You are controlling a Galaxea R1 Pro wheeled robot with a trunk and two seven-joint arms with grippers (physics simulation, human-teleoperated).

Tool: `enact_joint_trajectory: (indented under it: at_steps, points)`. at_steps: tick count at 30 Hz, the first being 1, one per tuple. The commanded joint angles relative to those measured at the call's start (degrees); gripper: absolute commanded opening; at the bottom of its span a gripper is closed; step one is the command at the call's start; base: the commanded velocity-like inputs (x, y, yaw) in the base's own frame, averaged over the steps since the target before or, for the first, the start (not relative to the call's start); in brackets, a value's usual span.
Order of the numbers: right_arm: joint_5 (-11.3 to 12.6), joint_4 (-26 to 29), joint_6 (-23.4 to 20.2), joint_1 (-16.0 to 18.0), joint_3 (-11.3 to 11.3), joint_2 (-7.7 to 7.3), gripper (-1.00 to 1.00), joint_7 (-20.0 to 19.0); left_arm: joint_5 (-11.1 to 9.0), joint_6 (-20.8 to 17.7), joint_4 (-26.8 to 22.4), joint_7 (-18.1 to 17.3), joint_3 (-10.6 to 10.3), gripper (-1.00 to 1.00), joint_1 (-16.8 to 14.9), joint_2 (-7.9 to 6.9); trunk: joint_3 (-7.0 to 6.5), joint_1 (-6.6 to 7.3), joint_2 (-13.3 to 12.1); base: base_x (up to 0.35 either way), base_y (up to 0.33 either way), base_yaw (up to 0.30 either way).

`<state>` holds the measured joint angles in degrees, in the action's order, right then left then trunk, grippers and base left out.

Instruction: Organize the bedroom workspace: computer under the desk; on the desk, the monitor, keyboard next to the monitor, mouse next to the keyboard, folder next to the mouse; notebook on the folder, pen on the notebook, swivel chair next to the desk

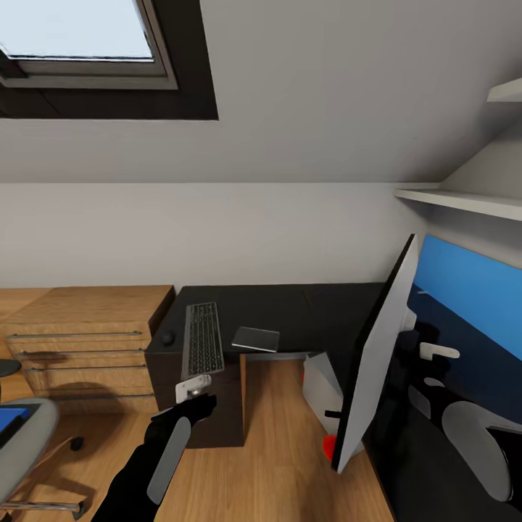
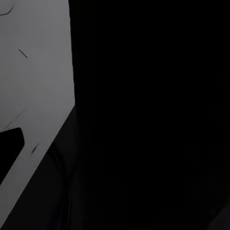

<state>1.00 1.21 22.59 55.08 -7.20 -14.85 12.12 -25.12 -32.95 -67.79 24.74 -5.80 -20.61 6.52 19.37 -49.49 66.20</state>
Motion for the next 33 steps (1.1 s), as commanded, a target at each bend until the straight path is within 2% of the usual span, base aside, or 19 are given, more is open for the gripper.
enact_joint_trajectory:
  at_steps: [1,6,7,16,33]
  points:
    - [0.0,-0.1,0.2,0.1,0.0,0.0,1.0,-0.2,-0.6,-0.1,-0.1,0.6,-0.1,1.0,0.0,0.0,0.07,-0.01,0.0,0.052,-0.025,0.0]
    - [0.0,-0.1,0.5,0.0,0.0,0.0,1.0,-0.2,-0.6,-0.1,-0.1,0.6,-0.1,1.0,0.0,-0.01,0.07,-0.01,0.0,0.022,-0.01,0.0]
    - [0.0,-0.1,0.6,0.0,0.0,0.0,-1.0,-0.2,-0.6,-0.1,-0.1,0.6,-0.1,1.0,0.0,-0.02,0.07,-0.01,0.0,0.006,-0.003,0.0]
    - [0.3,0.0,0.7,0.1,0.0,-0.49,-1.0,-0.1,-0.6,-0.1,-0.1,0.7,-0.1,1.0,0.0,-0.04,0.07,-0.01,0.0,0.001,0.0,0.0]
    - [0.3,0.0,0.2,0.1,0.0,-0.23,-1.0,-0.1,-0.6,-0.2,-0.1,0.7,0.1,1.0,0.0,-0.19,0.07,-0.01,0.0,0.0,0.0,0.0]
